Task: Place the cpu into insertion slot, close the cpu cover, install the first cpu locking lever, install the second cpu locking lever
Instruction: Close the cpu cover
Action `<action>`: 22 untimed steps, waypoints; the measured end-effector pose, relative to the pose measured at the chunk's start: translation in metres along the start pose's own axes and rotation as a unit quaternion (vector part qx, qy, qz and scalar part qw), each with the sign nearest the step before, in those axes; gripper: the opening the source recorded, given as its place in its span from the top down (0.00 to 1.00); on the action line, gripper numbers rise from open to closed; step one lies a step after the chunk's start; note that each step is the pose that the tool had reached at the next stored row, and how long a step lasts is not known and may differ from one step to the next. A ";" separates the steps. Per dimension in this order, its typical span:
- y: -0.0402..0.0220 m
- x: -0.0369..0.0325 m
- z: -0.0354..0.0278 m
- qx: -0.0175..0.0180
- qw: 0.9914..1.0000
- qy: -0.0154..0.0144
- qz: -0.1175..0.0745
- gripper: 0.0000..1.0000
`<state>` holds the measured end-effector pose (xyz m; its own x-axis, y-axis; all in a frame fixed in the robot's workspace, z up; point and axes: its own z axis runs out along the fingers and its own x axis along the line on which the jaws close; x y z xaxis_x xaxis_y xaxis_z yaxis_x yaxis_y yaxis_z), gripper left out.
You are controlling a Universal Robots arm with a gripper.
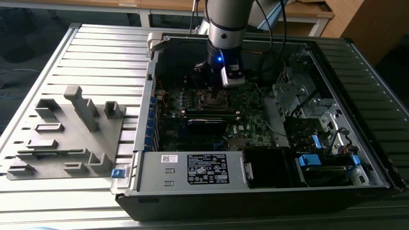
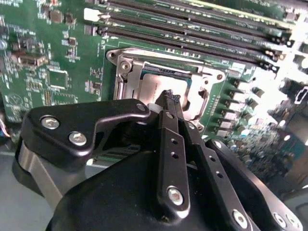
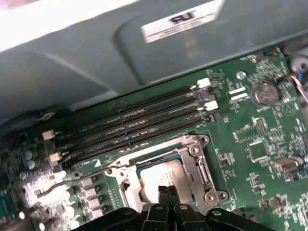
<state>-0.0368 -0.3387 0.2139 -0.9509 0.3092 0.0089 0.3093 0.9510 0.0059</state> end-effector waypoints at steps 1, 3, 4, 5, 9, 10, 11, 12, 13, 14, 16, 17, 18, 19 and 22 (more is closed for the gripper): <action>0.0000 0.0000 0.0002 0.000 1.000 0.000 -0.009 0.89; 0.0000 0.0000 0.0006 0.000 1.000 0.000 -0.027 0.89; 0.0000 0.0000 0.0008 0.000 0.999 0.000 -0.036 0.89; 0.0000 0.0000 0.0010 0.000 0.999 0.000 -0.046 0.89; 0.0000 0.0000 0.0015 0.001 0.997 0.000 -0.081 0.89; 0.0000 0.0000 0.0017 0.001 0.996 0.001 -0.090 0.89; 0.0000 0.0000 0.0018 0.001 0.995 0.001 -0.100 0.89; 0.0000 0.0000 0.0020 0.001 0.994 0.001 -0.109 0.89; 0.0000 0.0000 0.0021 0.001 0.993 0.001 -0.118 0.89; 0.0000 0.0000 0.0022 0.001 0.992 0.001 -0.127 0.89; 0.0000 0.0000 0.0022 0.001 0.990 0.001 -0.140 0.89; 0.0000 0.0000 0.0023 0.001 0.990 0.001 -0.142 0.89; 0.0000 0.0000 0.0023 0.001 0.990 0.001 -0.142 0.89; 0.0000 0.0000 0.0023 0.001 0.990 0.001 -0.142 0.89; 0.0000 0.0001 0.0028 -0.006 0.990 -0.005 -0.142 0.89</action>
<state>-0.0369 -0.3386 0.2111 -0.9996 0.0294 -0.0038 0.0294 0.9994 0.0187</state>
